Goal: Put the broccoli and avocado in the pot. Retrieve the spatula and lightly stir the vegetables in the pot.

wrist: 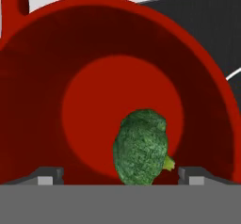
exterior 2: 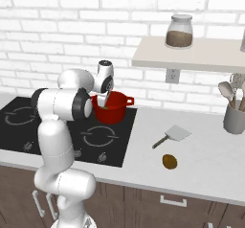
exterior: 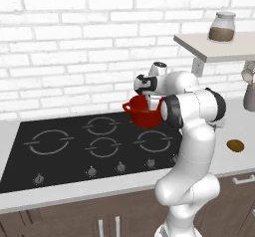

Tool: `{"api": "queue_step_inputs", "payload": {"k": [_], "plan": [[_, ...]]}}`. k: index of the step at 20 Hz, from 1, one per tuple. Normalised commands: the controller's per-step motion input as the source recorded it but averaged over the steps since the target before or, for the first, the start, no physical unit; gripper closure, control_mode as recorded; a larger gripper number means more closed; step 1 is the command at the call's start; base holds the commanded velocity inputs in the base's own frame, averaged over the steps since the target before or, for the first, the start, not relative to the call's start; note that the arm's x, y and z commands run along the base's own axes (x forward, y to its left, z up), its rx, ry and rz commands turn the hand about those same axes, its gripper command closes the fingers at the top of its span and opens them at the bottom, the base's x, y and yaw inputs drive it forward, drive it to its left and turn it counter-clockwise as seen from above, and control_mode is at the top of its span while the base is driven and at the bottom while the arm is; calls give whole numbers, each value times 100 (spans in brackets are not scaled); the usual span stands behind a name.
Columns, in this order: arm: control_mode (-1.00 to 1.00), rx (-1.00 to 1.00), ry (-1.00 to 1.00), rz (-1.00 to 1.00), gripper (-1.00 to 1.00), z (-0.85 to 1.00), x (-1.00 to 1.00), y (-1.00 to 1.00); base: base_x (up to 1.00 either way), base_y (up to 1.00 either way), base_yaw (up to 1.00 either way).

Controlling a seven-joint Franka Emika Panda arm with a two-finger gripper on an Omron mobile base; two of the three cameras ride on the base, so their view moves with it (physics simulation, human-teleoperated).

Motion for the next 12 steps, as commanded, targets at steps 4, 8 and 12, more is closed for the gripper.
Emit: {"api": "queue_step_inputs", "payload": {"k": [4,8,12], "plan": [[-100,0,0,0,-100,51,-17,-8,0,0,0],[-100,-7,3,3,-100,42,-96,-19,0,0,0],[-100,-14,4,9,-100,6,-100,-7,0,0,0]]}}
